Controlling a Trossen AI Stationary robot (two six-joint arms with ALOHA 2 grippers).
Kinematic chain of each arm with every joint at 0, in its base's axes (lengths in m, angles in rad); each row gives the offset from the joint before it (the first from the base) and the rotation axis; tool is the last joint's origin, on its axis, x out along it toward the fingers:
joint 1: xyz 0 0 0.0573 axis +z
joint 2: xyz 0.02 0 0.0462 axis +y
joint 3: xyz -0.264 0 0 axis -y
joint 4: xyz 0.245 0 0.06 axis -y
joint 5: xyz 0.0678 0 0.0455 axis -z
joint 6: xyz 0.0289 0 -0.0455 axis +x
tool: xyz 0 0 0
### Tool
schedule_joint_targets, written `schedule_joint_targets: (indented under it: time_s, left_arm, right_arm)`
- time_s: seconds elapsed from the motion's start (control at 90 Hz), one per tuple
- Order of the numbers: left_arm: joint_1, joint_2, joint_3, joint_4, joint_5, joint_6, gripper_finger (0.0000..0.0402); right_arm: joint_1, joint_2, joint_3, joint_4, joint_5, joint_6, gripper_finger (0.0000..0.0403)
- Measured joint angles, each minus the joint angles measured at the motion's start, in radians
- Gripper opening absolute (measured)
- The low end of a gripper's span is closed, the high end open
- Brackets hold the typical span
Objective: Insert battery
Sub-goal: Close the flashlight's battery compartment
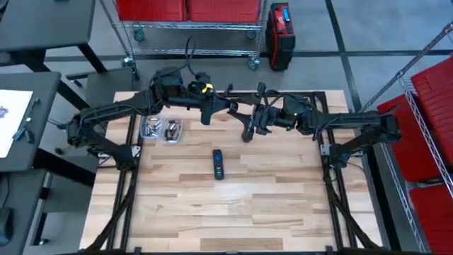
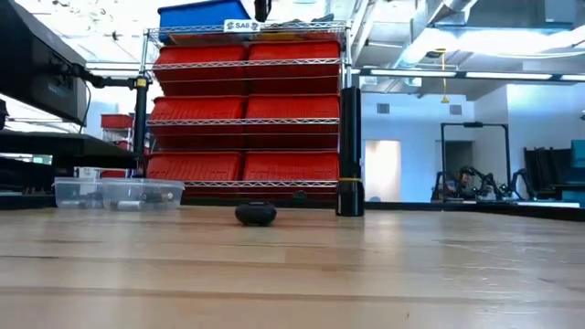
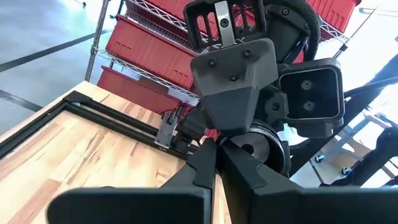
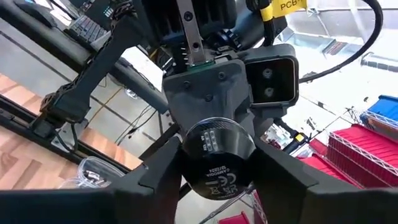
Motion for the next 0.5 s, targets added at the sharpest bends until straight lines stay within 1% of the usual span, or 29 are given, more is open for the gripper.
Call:
schedule_joint_targets:
  time_s: [0.033,0.222,0.367,0.444,0.5]
  left_arm:
    - [0.001,0.0,0.0,0.0,0.0,0.0,0.0]
    - [0.013,0.0,0.002,-0.025,0.003,0.0,0.0]
    - [0.022,-0.001,0.003,-0.063,0.003,-0.005,0.0]
    - [0.034,-0.008,0.003,-0.111,0.005,0.012,0.0002]
    - [0.051,-0.023,0.004,-0.185,0.005,0.054,0.0009]
  right_arm:
    - [0.0,0.0,0.0,0.0,0.0,0.0,0.0143]
    - [0.0,0.0,0.0,-0.005,0.005,0.0,0.0143]
    - [0.001,0.001,-0.001,-0.011,0.031,0.0,0.0143]
    - [0.0,0.002,-0.002,-0.016,0.033,0.029,0.0143]
    - [0.0,0.003,-0.003,-0.024,0.035,0.08,0.0143]
